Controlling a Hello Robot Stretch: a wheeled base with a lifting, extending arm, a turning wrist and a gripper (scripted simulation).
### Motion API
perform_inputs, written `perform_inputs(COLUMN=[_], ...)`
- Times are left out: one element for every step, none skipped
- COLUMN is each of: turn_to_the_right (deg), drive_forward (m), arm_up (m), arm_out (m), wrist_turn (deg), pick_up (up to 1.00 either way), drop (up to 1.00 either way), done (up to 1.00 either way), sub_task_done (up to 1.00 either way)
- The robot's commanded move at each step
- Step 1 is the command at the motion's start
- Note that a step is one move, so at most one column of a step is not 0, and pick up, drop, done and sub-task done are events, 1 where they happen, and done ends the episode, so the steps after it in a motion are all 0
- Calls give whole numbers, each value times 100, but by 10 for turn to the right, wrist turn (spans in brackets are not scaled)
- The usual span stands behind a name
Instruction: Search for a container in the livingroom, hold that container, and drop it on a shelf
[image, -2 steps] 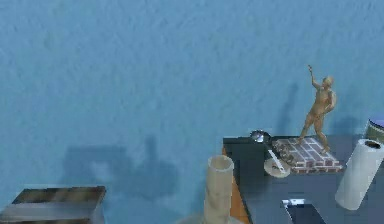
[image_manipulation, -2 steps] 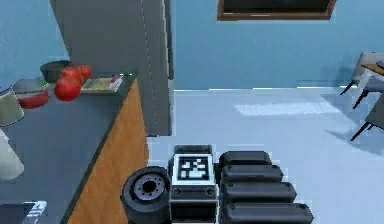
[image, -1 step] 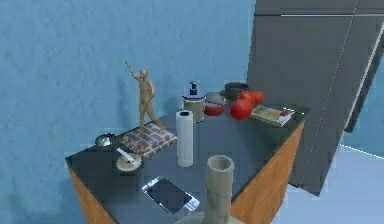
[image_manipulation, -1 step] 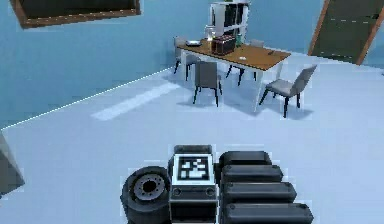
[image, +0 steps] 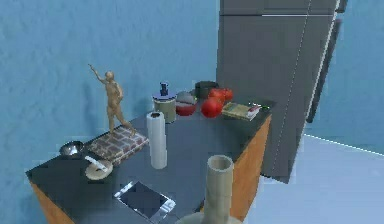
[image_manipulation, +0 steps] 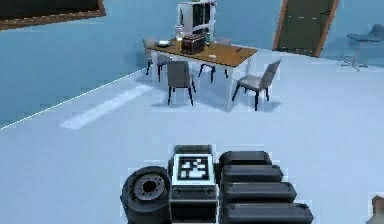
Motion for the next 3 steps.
perform_inputs(turn_to_the_right=[-450, -450, -390], drive_forward=[0, 0, 0], arm_up=[0, 0, 0], arm_out=[0, 0, 0], wrist_turn=[0, 0, 0], pick_up=[0, 0, 0], drop=[0, 0, 0], done=[0, 0, 0], sub_task_done=[0, 0, 0])
